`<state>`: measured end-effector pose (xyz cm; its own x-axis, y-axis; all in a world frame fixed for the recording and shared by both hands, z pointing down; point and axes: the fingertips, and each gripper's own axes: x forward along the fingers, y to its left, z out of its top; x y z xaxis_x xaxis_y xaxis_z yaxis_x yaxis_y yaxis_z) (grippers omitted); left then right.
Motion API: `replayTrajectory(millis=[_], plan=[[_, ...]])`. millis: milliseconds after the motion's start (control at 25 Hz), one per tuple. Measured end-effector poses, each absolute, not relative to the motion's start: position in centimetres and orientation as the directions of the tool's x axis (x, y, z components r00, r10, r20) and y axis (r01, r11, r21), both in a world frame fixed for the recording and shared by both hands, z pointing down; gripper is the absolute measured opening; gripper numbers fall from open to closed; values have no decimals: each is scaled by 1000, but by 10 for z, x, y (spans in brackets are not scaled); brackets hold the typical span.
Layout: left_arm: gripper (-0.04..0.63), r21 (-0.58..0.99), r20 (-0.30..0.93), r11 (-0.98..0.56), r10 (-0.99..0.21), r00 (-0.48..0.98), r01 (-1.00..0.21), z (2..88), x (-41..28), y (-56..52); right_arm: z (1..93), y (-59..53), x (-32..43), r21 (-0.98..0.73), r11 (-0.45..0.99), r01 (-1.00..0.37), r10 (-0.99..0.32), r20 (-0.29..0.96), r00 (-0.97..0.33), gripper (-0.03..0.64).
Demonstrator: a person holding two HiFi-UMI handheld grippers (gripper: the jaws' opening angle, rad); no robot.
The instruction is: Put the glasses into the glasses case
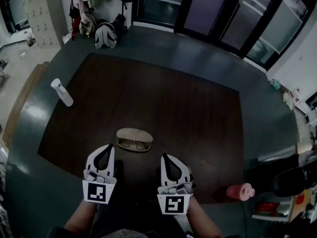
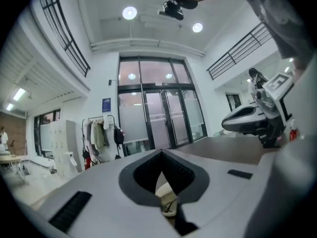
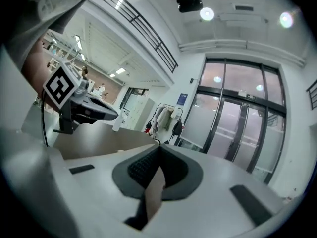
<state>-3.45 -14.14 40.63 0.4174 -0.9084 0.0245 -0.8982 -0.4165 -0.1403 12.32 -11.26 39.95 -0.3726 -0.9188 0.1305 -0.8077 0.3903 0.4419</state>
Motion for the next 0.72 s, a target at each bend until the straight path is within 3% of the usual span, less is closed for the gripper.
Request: replayTrajectory(millis=[120,520,720], plan=[[3,-172,46,-410,-912,408,-896,409,-29,-130,394,-103,141,388,386,-837,-919,89,-384,-12],[3,-57,63,-366,-930,362,-929,380,-37,-98,387,-76,148,291,366,-884,-923,-10,-385,-12],[3,-2,18,-400,-916,400,-917,365,-30,-72,383,-60,137,296,358,-885,-930,24,-368,-12]])
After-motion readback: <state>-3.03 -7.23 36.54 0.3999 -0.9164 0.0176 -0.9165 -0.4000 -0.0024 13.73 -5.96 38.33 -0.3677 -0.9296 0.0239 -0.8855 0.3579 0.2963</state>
